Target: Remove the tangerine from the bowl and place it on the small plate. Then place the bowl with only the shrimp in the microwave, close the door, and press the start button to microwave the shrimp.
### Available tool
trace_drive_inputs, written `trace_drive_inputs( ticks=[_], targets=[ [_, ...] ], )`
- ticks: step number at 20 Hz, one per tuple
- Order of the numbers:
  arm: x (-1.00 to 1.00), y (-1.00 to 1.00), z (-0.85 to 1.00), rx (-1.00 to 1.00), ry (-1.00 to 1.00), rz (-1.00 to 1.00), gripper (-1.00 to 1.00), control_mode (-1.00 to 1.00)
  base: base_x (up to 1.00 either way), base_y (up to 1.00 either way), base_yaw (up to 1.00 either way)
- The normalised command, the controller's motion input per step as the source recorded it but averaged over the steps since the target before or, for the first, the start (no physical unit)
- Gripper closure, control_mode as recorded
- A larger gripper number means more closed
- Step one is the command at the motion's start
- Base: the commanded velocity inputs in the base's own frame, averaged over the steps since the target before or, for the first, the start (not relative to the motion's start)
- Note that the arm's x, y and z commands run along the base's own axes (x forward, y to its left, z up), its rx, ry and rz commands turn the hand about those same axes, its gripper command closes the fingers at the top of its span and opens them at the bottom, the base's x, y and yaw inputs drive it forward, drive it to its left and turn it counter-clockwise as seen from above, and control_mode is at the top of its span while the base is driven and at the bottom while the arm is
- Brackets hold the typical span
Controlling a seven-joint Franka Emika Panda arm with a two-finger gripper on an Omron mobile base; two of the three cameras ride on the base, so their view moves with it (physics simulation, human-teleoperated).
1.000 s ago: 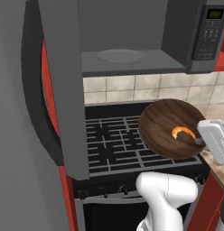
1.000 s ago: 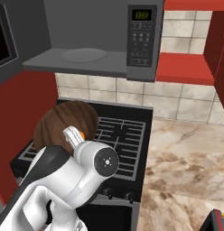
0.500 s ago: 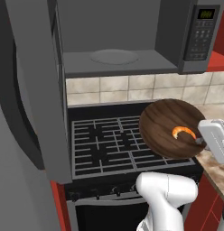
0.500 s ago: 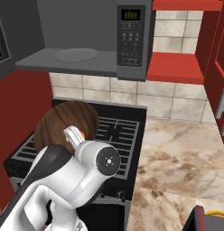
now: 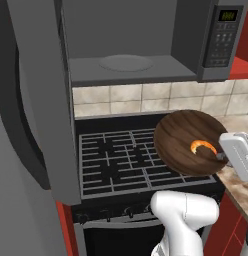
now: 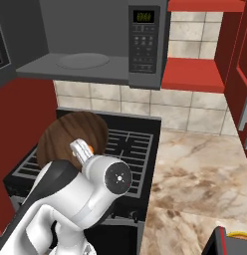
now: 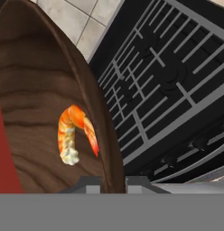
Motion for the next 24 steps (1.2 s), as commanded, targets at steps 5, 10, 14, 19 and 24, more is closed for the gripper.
trace_drive_inputs(
  ticks=[5,10,14,19,24],
  targets=[
    [0.05,0.00,0.00,0.00,0.00,0.00,1.00,-1.00,0.24,0.13,0.00],
    [0.33,0.01,0.47,0.00,-0.15,0.00,1.00,-1.00,0.00,0.00,0.00],
    [0.57,0.04,0.98,0.00,-0.07,0.00,1.00,-1.00,0.00,0.00,0.00],
    [0.84,0.46,0.71,-0.01,0.00,-0.04,1.00,-1.00,0.00,0.00,0.00],
    [1.00,0.62,0.34,-0.01,0.06,-0.07,1.00,-1.00,0.00,0.00,0.00]
  ],
)
